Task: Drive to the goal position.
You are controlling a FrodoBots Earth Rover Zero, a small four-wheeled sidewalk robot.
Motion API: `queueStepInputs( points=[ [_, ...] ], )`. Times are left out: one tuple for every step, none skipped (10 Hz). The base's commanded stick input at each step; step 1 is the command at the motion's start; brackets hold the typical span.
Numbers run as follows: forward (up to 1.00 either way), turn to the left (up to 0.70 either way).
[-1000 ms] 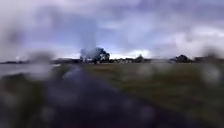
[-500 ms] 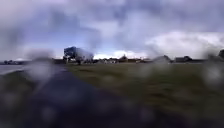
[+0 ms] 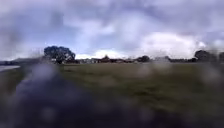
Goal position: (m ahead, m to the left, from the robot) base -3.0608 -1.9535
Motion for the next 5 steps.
queueStepInputs(
  points=[
    [0.00,-0.70],
    [0.00,-0.70],
    [0.00,-0.70],
    [0.00,-0.70],
    [0.00,-0.70]
  ],
)
